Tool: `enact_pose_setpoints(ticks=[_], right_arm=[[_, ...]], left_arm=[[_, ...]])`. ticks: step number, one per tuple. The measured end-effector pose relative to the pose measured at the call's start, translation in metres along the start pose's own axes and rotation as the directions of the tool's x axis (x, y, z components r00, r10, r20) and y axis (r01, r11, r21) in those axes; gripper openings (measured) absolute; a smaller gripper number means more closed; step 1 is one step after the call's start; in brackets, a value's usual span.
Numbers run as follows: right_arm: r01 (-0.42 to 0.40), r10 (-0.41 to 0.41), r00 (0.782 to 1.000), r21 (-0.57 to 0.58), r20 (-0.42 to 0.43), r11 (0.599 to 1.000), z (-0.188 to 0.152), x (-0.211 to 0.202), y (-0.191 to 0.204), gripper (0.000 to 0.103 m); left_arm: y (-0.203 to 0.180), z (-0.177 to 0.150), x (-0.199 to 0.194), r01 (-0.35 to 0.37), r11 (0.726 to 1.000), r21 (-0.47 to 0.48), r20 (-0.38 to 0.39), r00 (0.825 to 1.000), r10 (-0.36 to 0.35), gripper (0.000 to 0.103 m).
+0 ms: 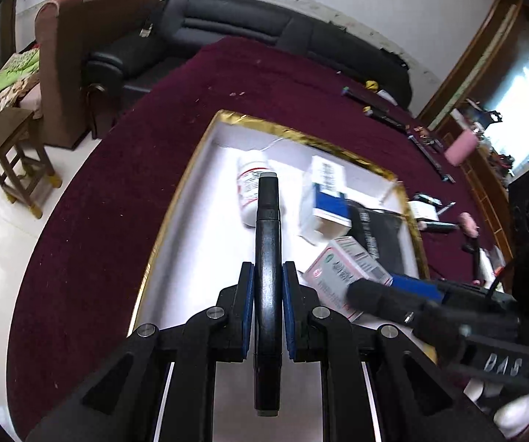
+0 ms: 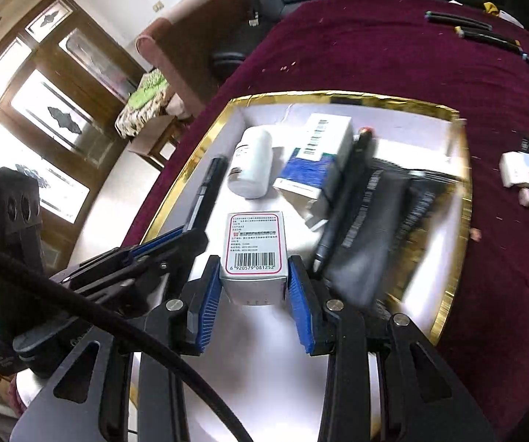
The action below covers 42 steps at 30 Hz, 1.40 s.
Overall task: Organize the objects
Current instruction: 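Carry marker and small box into the white box and release both, then return the left tool to the table and grasp another black marker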
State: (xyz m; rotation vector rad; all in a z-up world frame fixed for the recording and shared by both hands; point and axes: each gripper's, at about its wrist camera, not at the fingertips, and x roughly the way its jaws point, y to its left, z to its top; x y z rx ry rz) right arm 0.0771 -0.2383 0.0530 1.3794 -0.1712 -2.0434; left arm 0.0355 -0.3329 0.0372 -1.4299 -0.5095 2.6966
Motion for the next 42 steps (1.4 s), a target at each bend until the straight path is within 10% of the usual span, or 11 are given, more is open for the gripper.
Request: enact_pose_setpoints(ticks=[15, 26, 32, 37, 42], right_arm=[[0.015, -0.015, 1.0, 0.017, 0.019, 1.0, 0.004, 0.013, 0.001, 0.048], [-0.018, 0.013, 0.985, 0.028, 0.169, 0.999, -0.012, -0.056, -0.018, 0.05], [0.055, -0.071, 0.91, 0.052, 0.409, 0.997, -0.038, -0.149, -0.046, 0.055], [0.146, -0.163, 0.723, 0.082, 0.671, 0.986, -0.08, -0.226, -0.073, 0.103], [-0.075, -0.102, 0.802, 0.268, 0.589, 0.96, -0.084, -0.236, -0.173, 0.103]], left_arm=[[0.02, 0.007, 0.01, 0.061, 0.992, -0.108, -0.015, 0.998, -0.063, 0.015], [0.006, 0.005, -0.03, 0.138, 0.98, -0.14, 0.069, 0.989, -0.129, 0.046], [-0.062, 0.005, -0.039, 0.236, 0.972, 0.007, 0.062, 0.97, -0.236, 0.048], [-0.14, 0.002, -0.023, 0.277, 0.946, 0.168, 0.006, 0.959, -0.282, 0.048], [-0.205, 0.004, 0.012, 0.255, 0.932, 0.258, -0.057, 0.967, -0.248, 0.048]])
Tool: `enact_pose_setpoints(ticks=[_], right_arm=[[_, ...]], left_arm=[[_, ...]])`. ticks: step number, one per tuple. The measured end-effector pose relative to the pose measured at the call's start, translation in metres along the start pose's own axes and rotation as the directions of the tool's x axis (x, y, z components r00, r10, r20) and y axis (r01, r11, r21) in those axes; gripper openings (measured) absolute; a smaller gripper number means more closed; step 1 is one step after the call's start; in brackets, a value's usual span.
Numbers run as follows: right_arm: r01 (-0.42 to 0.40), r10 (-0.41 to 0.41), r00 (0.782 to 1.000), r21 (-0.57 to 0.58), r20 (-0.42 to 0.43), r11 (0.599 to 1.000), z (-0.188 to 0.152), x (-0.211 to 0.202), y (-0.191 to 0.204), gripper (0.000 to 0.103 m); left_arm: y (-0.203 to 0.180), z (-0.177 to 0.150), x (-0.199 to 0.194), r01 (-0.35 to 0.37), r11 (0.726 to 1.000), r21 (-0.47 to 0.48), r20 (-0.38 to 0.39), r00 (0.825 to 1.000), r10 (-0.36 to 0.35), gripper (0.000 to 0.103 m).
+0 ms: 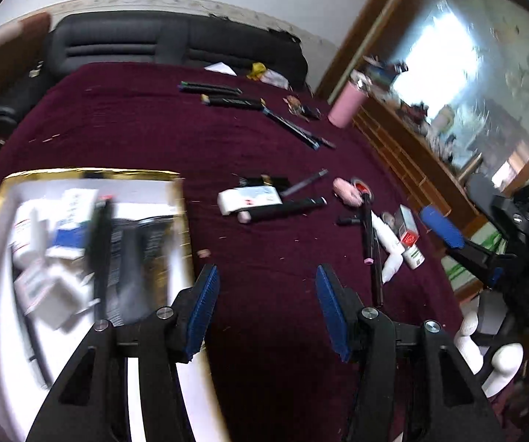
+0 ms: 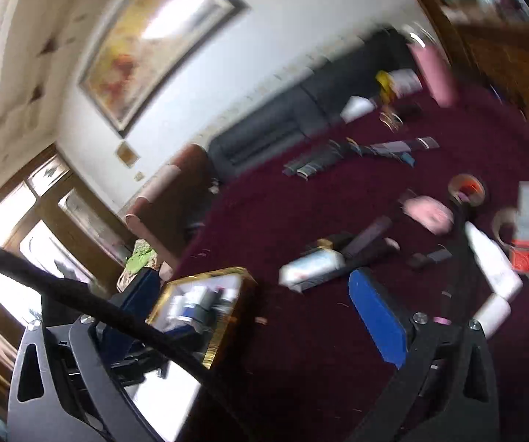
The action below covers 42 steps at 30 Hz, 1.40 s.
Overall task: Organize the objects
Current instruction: 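Return the left tool to the table and grasp another black marker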
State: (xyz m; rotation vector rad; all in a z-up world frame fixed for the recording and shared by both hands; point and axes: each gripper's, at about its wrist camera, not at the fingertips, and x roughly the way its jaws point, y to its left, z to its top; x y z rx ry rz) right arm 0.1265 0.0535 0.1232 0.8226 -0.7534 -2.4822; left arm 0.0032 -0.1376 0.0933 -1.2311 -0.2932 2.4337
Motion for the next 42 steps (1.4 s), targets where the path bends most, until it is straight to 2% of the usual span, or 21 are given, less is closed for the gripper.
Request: enact_pose_setpoints(ticks=[2, 5, 9, 12, 13, 14, 16, 17, 18, 19, 21, 22, 24, 26, 28, 31, 33, 35, 37, 39, 42], right_arm=[[0.066, -0.067, 0.997, 0.034, 0.033, 0.997, 0.002, -0.005, -0.031, 0.103], [0.106, -0.111, 0.992, 0.093, 0.053, 0.99, 0.0, -0.007, -0.069, 0.103], [0.114, -0.123, 0.991, 0.167, 0.047, 0.979, -0.001, -0.003, -0.106, 0.103], [0.088, -0.095, 0.995, 0.209, 0.025, 0.974, 0.002, 0.003, -0.123, 0.103], [0.083, -0.089, 0.996, 0.208, 0.024, 0.975, 0.003, 0.004, -0.122, 0.103], [0.079, -0.085, 0.996, 0.204, 0.021, 0.976, 0.003, 0.003, -0.121, 0.103], [0.072, -0.077, 0.997, 0.199, 0.015, 0.977, -0.002, 0.0, -0.119, 0.103], [0.063, -0.067, 0.998, 0.2, 0.01, 0.978, -0.002, 0.001, -0.119, 0.103], [0.058, -0.061, 0.998, 0.201, 0.008, 0.978, -0.002, 0.0, -0.12, 0.103], [0.055, -0.057, 0.998, 0.202, 0.008, 0.978, -0.003, -0.001, -0.12, 0.103], [0.047, -0.051, 0.999, 0.21, 0.017, 0.977, -0.003, -0.004, -0.123, 0.103], [0.045, -0.051, 0.998, 0.216, 0.021, 0.975, -0.003, -0.005, -0.124, 0.103], [0.049, -0.056, 0.998, 0.227, 0.023, 0.973, -0.005, -0.005, -0.127, 0.103], [0.055, -0.06, 0.998, 0.231, 0.016, 0.971, -0.005, -0.004, -0.128, 0.103], [0.06, -0.064, 0.998, 0.225, 0.011, 0.972, -0.005, -0.003, -0.127, 0.103], [0.06, -0.063, 0.998, 0.22, 0.007, 0.974, -0.005, -0.002, -0.126, 0.103], [0.054, -0.056, 0.998, 0.225, 0.002, 0.973, -0.005, -0.002, -0.127, 0.103], [0.053, -0.053, 0.999, 0.231, -0.006, 0.972, -0.006, -0.001, -0.127, 0.103], [0.05, -0.05, 0.999, 0.238, -0.005, 0.97, -0.007, -0.002, -0.128, 0.103], [0.051, -0.054, 0.999, 0.246, 0.002, 0.968, -0.006, -0.004, -0.129, 0.103], [0.056, -0.059, 0.998, 0.259, 0.005, 0.964, -0.007, -0.005, -0.132, 0.103]], left_arm=[[-0.01, 0.011, 0.019, -0.023, 1.0, 0.009, -0.016, 1.0, 0.023, 0.048], [-0.02, 0.033, 0.053, -0.083, 0.996, 0.028, -0.028, 0.996, 0.084, 0.048], [-0.006, 0.067, 0.108, -0.118, 0.993, -0.008, -0.061, 0.991, 0.117, 0.048], [0.012, 0.08, 0.146, -0.109, 0.99, -0.085, -0.121, 0.988, 0.098, 0.048], [0.016, 0.081, 0.153, -0.114, 0.988, -0.108, -0.125, 0.987, 0.1, 0.048], [0.017, 0.082, 0.151, -0.103, 0.988, -0.112, -0.091, 0.992, 0.093, 0.048], [0.012, 0.077, 0.152, 0.028, 0.99, -0.141, -0.155, 0.987, -0.05, 0.048], [0.007, 0.071, 0.153, 0.114, 0.98, -0.162, -0.197, 0.969, -0.146, 0.048], [-0.003, 0.061, 0.152, 0.195, 0.967, -0.167, -0.253, 0.939, -0.233, 0.048], [-0.013, 0.054, 0.148, 0.215, 0.968, -0.132, -0.284, 0.927, -0.245, 0.048], [-0.033, 0.042, 0.135, 0.197, 0.98, -0.011, -0.293, 0.937, -0.192, 0.048], [-0.038, 0.04, 0.129, 0.164, 0.986, 0.035, -0.275, 0.95, -0.148, 0.048], [-0.04, 0.043, 0.121, 0.05, 0.994, 0.095, -0.196, 0.98, -0.03, 0.048], [-0.034, 0.051, 0.122, -0.003, 0.996, 0.086, -0.152, 0.988, 0.016, 0.05], [-0.021, 0.054, 0.134, -0.033, 0.999, 0.015, -0.16, 0.986, 0.035, 0.05], [-0.018, 0.038, 0.154, 0.004, 1.0, -0.031, -0.235, 0.972, -0.011, 0.05], [-0.039, 0.024, 0.15, 0.017, 0.997, 0.079, -0.236, 0.972, 0.002, 0.05], [-0.06, 0.013, 0.151, 0.041, 0.986, 0.16, -0.272, 0.962, 0.004, 0.05], [-0.083, 0.002, 0.151, 0.036, 0.964, 0.262, -0.296, 0.954, 0.045, 0.05], [-0.101, -0.003, 0.155, -0.001, 0.935, 0.355, -0.285, 0.952, 0.109, 0.05], [-0.109, 0.001, 0.164, -0.061, 0.915, 0.4, -0.26, 0.949, 0.177, 0.05]])
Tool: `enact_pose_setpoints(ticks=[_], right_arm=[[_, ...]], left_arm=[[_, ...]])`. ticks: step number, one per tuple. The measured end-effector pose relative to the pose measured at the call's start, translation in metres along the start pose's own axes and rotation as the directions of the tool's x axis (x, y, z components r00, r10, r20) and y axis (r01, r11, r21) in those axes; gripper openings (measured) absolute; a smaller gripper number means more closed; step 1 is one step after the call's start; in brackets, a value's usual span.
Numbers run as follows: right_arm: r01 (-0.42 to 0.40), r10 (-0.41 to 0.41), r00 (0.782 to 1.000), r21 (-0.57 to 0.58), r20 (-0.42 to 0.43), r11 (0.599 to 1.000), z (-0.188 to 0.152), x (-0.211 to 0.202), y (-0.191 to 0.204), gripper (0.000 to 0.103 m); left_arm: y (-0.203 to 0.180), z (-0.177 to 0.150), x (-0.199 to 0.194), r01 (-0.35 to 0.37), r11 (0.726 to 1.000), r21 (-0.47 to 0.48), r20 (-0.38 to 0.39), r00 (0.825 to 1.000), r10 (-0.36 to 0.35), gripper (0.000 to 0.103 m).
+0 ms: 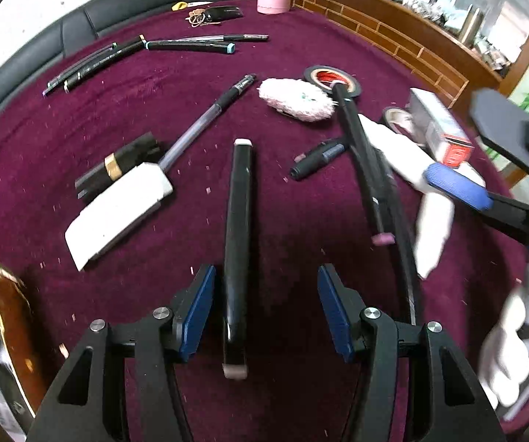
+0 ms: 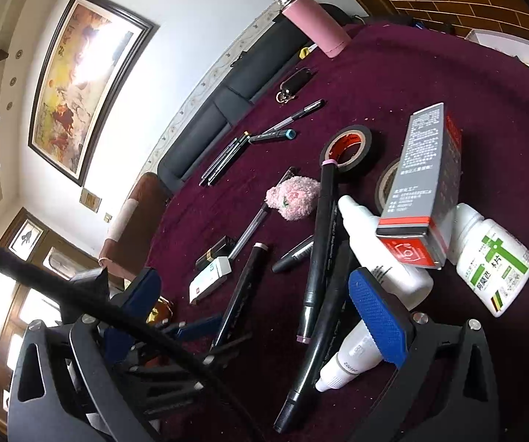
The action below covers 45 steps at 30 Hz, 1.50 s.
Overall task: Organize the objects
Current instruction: 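Return the left tool to the table and grasp another black marker, then grasp the pink-banded black marker with the right tool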
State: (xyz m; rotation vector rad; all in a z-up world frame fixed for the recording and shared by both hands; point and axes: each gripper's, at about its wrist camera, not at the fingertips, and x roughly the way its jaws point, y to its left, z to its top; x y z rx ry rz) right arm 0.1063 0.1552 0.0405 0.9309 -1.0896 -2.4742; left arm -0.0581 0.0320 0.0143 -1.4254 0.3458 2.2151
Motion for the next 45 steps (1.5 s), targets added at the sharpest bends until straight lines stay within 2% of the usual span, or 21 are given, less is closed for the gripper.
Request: enact_pose_setpoints(ticks=[3, 6, 8, 9, 11, 13, 17, 19, 21, 24, 25, 28, 31, 32, 36, 41, 42, 43, 45], right_arm=[[0.009, -0.009, 1.0, 0.0, -0.001, 1.0, 0.0, 0.0, 0.0, 0.103], [0.021, -0.021, 1.0, -0.003, 0.002, 1.0, 0.001, 0.0, 0.0, 0.103], [0.033, -0.033, 0.999, -0.006, 0.01, 0.999, 0.001, -0.001, -0.001, 0.103], [0.04, -0.039, 0.999, -0.009, 0.013, 0.999, 0.001, -0.002, -0.001, 0.103], [0.053, -0.053, 0.998, -0.013, 0.015, 0.998, 0.001, -0.002, 0.0, 0.103], [0.063, -0.063, 0.998, -0.02, 0.024, 0.998, 0.003, -0.004, 0.001, 0.101], [0.067, -0.068, 0.998, -0.03, -0.008, 0.997, 0.009, -0.014, 0.006, 0.095], [0.101, -0.104, 0.993, -0.07, -0.049, 0.992, 0.012, -0.014, 0.013, 0.09], [0.089, -0.099, 0.988, -0.088, -0.117, 0.992, 0.016, -0.009, 0.018, 0.076], [0.071, -0.084, 0.976, -0.071, -0.199, 0.995, 0.02, 0.002, 0.021, 0.073], [0.091, -0.106, 0.973, -0.08, -0.206, 0.993, 0.02, 0.007, 0.022, 0.073], [0.184, -0.211, 0.952, -0.134, -0.223, 0.974, 0.02, 0.027, 0.026, 0.068], [0.279, -0.317, 0.918, -0.18, -0.238, 0.943, 0.02, 0.052, 0.023, 0.055], [0.295, -0.34, 0.913, -0.21, -0.226, 0.932, 0.021, 0.057, 0.024, 0.047], [0.393, -0.471, 0.853, -0.315, -0.224, 0.864, 0.017, 0.083, 0.027, 0.03], [0.425, -0.507, 0.839, -0.341, -0.2, 0.838, 0.018, 0.091, 0.029, 0.03], [0.425, -0.508, 0.839, -0.35, -0.195, 0.835, 0.017, 0.09, 0.031, 0.027], [0.416, -0.499, 0.844, -0.347, -0.195, 0.84, 0.015, 0.088, 0.03, 0.025], [0.378, -0.448, 0.868, -0.301, -0.214, 0.876, 0.015, 0.08, 0.027, 0.015]], left_arm=[[-0.01, 0.008, 0.007, -0.068, 0.997, 0.048, 0.036, 0.997, 0.066, 0.051], [-0.012, 0.001, 0.005, -0.068, 0.997, 0.045, 0.091, 0.994, 0.064, 0.049], [-0.01, -0.006, -0.003, -0.033, 0.998, 0.045, 0.104, 0.994, 0.028, 0.028], [-0.007, -0.009, -0.007, -0.007, 0.999, 0.034, 0.105, 0.995, 0.004, 0.011], [0.001, -0.016, -0.013, 0.044, 0.999, -0.009, 0.114, 0.993, -0.043, 0.011], [0.007, -0.027, -0.019, 0.049, 0.998, -0.042, 0.126, 0.991, -0.043, 0.011], [0.023, -0.047, -0.043, 0.112, 0.985, -0.13, 0.186, 0.979, -0.086, 0.011], [0.028, -0.058, -0.059, 0.146, 0.977, -0.156, 0.226, 0.968, -0.108, 0.011], [0.032, -0.071, -0.073, 0.188, 0.966, -0.178, 0.261, 0.955, -0.138, 0.011], [0.034, -0.081, -0.078, 0.249, 0.948, -0.197, 0.296, 0.937, -0.184, 0.011], [0.035, -0.083, -0.079, 0.263, 0.944, -0.199, 0.301, 0.933, -0.197, 0.011], [0.034, -0.094, -0.082, 0.294, 0.934, -0.201, 0.313, 0.923, -0.224, 0.011], [0.037, -0.103, -0.085, 0.313, 0.925, -0.214, 0.322, 0.917, -0.236, 0.012], [0.039, -0.106, -0.086, 0.318, 0.922, -0.222, 0.325, 0.915, -0.238, 0.012], [0.047, -0.112, -0.088, 0.341, 0.907, -0.247, 0.336, 0.908, -0.249, 0.012], [0.047, -0.114, -0.087, 0.364, 0.897, -0.251, 0.347, 0.899, -0.267, 0.012], [0.046, -0.115, -0.087, 0.37, 0.895, -0.25, 0.351, 0.896, -0.273, 0.012], [0.046, -0.116, -0.088, 0.375, 0.893, -0.249, 0.355, 0.893, -0.277, 0.012], [0.045, -0.119, -0.089, 0.386, 0.889, -0.245, 0.359, 0.888, -0.287, 0.012]])
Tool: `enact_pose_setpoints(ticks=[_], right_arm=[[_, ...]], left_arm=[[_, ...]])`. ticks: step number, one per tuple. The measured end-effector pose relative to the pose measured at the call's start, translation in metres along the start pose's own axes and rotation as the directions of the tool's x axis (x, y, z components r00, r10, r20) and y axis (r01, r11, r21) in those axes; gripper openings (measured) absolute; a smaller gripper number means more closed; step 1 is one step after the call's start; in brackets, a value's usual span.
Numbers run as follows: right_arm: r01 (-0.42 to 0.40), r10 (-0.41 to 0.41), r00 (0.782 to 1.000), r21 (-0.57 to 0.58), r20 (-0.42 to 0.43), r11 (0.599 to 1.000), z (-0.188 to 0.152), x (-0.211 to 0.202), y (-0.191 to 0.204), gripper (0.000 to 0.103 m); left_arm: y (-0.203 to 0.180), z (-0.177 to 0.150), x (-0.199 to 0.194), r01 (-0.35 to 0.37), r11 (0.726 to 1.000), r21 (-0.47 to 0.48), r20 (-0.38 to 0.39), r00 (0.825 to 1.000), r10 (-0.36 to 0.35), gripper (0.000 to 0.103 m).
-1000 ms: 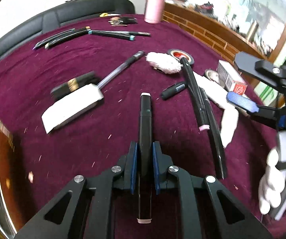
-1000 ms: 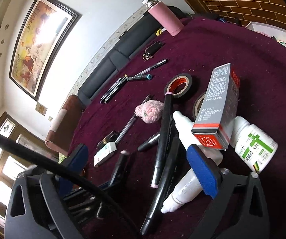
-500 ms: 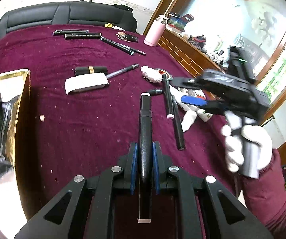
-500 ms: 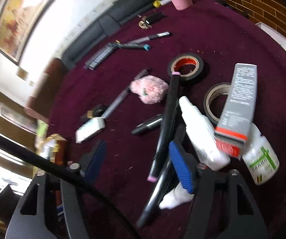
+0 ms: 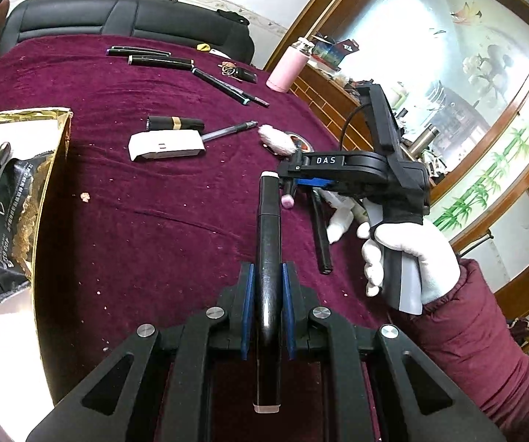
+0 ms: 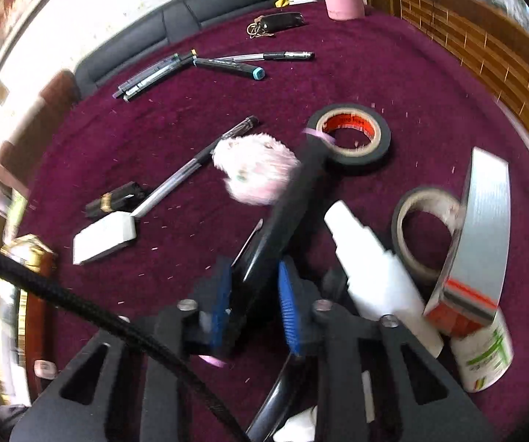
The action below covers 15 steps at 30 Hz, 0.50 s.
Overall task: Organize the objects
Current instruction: 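Grasp the pink-banded black marker with the right tool, then carry both markers over the white box and lower them in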
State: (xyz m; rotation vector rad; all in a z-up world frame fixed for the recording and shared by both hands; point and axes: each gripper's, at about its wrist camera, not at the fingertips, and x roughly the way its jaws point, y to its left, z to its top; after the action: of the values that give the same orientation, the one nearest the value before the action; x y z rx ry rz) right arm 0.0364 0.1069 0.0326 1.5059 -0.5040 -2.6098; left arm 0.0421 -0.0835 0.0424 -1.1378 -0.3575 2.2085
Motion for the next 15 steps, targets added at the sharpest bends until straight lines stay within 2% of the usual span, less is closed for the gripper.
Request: enact_pose_setpoints(ticks=[6, 9, 12, 15], right_arm=[[-0.147, 0.147, 0.989, 0.083, 0.007, 0.986, -0.018, -0.012, -0.014, 0.012], [-0.223, 0.222, 0.975, 0.114, 0.018, 0.968, -0.026, -0.02, -0.017, 0.012], [-0.31, 0.309, 0.951, 0.124, 0.027, 0.942, -0.034, -0.03, -0.012, 0.012], [-0.397, 0.398, 0.917, 0.119, 0.021, 0.91, -0.042, -0.04, 0.004, 0.012]], left_arm=[[0.004, -0.007, -0.005, 0.013, 0.999, -0.033, 0.003, 1.0, -0.013, 0.012], [0.005, -0.01, -0.011, 0.01, 0.999, -0.046, 0.016, 1.0, -0.009, 0.012], [0.007, -0.013, -0.022, 0.006, 0.998, -0.059, 0.04, 0.999, -0.003, 0.012], [0.013, -0.018, -0.037, -0.002, 0.997, -0.081, 0.064, 0.998, 0.008, 0.012]])
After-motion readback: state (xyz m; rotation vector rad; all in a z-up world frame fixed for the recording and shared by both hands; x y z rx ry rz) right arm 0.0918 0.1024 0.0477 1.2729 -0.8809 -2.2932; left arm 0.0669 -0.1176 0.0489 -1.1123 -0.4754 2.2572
